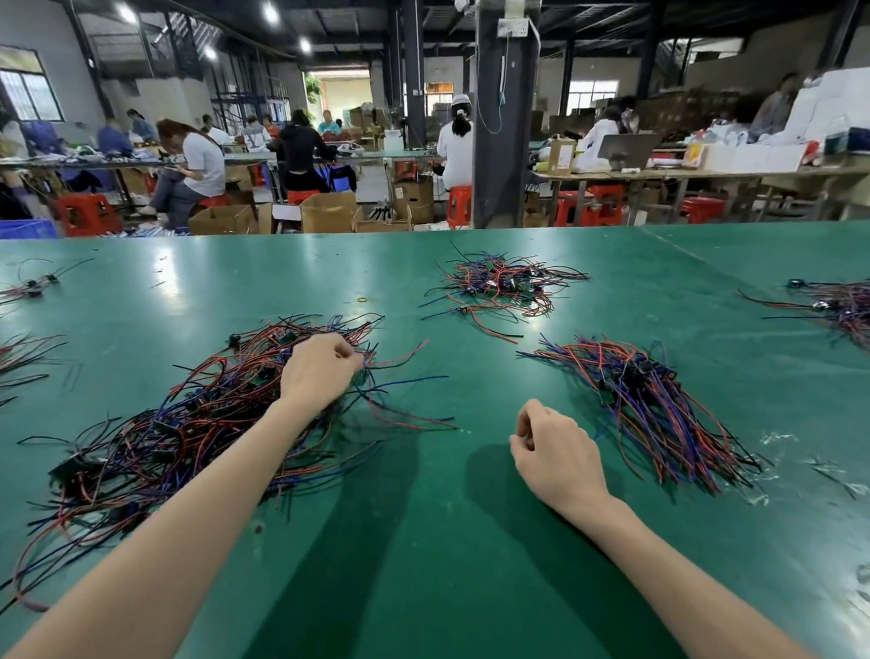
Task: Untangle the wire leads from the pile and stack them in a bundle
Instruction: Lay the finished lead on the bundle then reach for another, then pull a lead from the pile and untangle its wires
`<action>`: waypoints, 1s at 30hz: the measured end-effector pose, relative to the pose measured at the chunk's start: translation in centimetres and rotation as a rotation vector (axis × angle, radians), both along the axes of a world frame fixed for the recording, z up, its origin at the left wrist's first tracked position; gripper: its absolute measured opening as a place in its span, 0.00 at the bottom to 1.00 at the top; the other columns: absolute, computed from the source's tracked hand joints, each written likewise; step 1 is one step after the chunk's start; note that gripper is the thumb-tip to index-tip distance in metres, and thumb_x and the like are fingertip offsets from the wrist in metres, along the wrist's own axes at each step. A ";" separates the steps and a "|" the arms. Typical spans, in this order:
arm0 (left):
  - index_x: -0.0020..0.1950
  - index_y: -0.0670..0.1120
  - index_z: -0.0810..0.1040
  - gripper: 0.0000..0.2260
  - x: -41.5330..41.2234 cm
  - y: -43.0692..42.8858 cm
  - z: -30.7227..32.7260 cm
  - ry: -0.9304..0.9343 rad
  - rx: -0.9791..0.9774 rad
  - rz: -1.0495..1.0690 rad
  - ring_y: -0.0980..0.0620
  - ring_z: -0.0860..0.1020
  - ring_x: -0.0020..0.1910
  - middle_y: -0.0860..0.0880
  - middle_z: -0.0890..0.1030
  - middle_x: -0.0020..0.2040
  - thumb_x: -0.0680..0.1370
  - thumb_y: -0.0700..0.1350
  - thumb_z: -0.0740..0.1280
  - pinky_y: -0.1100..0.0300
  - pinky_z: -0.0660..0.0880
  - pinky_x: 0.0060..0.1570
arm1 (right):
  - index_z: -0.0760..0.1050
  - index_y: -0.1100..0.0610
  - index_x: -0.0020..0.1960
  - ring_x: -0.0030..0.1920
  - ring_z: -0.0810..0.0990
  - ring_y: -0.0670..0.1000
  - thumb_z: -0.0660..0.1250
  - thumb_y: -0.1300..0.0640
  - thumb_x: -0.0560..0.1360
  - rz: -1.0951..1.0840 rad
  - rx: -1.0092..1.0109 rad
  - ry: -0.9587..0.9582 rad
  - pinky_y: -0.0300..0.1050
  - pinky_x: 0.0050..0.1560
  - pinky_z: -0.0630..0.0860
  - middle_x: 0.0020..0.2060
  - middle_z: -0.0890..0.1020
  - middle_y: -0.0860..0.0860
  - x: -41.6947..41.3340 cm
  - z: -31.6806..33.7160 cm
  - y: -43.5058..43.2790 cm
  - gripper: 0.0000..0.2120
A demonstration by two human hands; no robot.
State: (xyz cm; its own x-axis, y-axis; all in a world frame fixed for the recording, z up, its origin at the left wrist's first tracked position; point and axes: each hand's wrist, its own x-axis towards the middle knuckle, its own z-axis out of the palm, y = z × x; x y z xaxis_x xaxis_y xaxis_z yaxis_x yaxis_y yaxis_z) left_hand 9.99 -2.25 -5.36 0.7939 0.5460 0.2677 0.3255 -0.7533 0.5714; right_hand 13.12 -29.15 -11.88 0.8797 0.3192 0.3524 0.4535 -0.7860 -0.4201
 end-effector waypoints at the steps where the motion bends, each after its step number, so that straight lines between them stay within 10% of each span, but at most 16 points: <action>1: 0.47 0.44 0.82 0.07 0.0 0.0 0.6 -0.060 -0.076 0.002 0.44 0.78 0.50 0.45 0.83 0.49 0.76 0.47 0.67 0.54 0.74 0.53 | 0.68 0.56 0.45 0.41 0.76 0.56 0.63 0.56 0.76 0.001 0.003 -0.002 0.45 0.38 0.67 0.41 0.78 0.51 0.0 0.0 0.0 0.05; 5: 0.35 0.46 0.79 0.09 -0.2 0.0 2.6 -0.130 -0.141 -0.001 0.42 0.80 0.44 0.43 0.84 0.42 0.76 0.42 0.66 0.52 0.77 0.50 | 0.68 0.55 0.44 0.41 0.76 0.56 0.63 0.57 0.76 0.000 0.013 -0.005 0.44 0.37 0.67 0.40 0.78 0.50 -0.1 0.1 -0.1 0.05; 10: 0.56 0.39 0.75 0.10 -0.8 -0.1 1.5 -0.001 0.251 0.066 0.40 0.77 0.47 0.40 0.80 0.50 0.76 0.33 0.63 0.51 0.75 0.43 | 0.68 0.55 0.44 0.40 0.76 0.55 0.64 0.56 0.76 -0.001 0.017 0.004 0.44 0.37 0.66 0.40 0.78 0.50 -0.2 0.2 -0.1 0.05; 14: 0.53 0.39 0.72 0.15 -0.8 -1.0 -0.7 -0.031 0.389 -0.085 0.41 0.74 0.41 0.40 0.72 0.51 0.71 0.25 0.59 0.53 0.67 0.39 | 0.69 0.56 0.45 0.41 0.76 0.55 0.63 0.56 0.76 -0.006 0.017 0.016 0.44 0.38 0.67 0.41 0.78 0.51 -0.2 0.2 -0.1 0.04; 19: 0.60 0.44 0.78 0.12 0.2 -0.9 -2.4 0.288 0.371 -0.200 0.42 0.70 0.61 0.42 0.73 0.59 0.78 0.39 0.61 0.49 0.72 0.58 | 0.68 0.55 0.45 0.41 0.76 0.55 0.63 0.56 0.76 -0.005 0.026 0.025 0.44 0.39 0.68 0.41 0.78 0.51 -0.1 0.2 -0.2 0.05; 30: 0.53 0.47 0.75 0.10 -0.3 -0.6 -1.6 0.317 0.408 -0.237 0.44 0.77 0.53 0.47 0.81 0.52 0.74 0.46 0.70 0.53 0.72 0.53 | 0.69 0.56 0.44 0.42 0.76 0.57 0.64 0.56 0.75 -0.006 0.042 0.029 0.47 0.41 0.72 0.41 0.79 0.51 0.0 0.2 -0.2 0.04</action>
